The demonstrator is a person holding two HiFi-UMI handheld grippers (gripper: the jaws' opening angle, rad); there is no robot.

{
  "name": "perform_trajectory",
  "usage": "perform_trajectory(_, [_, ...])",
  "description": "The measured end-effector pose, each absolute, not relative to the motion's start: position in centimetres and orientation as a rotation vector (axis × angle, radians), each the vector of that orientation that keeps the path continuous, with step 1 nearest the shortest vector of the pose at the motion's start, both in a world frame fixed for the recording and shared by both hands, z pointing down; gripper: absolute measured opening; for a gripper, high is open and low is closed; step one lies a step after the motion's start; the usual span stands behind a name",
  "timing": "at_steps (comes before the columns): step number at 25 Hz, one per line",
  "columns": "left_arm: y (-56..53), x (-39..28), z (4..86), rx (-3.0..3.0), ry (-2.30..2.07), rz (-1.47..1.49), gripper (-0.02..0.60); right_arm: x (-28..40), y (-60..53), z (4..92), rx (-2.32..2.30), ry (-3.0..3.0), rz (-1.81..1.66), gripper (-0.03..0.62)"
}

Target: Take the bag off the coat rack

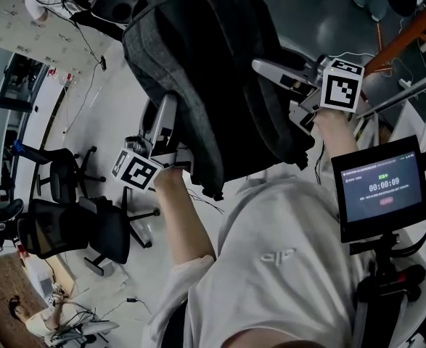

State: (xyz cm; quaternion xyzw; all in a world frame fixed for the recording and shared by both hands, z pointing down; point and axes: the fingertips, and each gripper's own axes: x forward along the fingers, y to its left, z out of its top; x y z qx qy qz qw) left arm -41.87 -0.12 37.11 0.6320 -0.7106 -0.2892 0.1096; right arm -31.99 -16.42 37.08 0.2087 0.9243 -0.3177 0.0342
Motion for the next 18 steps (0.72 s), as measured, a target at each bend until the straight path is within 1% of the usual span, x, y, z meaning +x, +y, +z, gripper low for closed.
perform_trajectory(18, [0.1, -41.8, 37.4, 1.855, -2.087, -0.859, 0.293, -31.9, -16.6, 37.8, 0.61, 2.867, -0.992, 0.291])
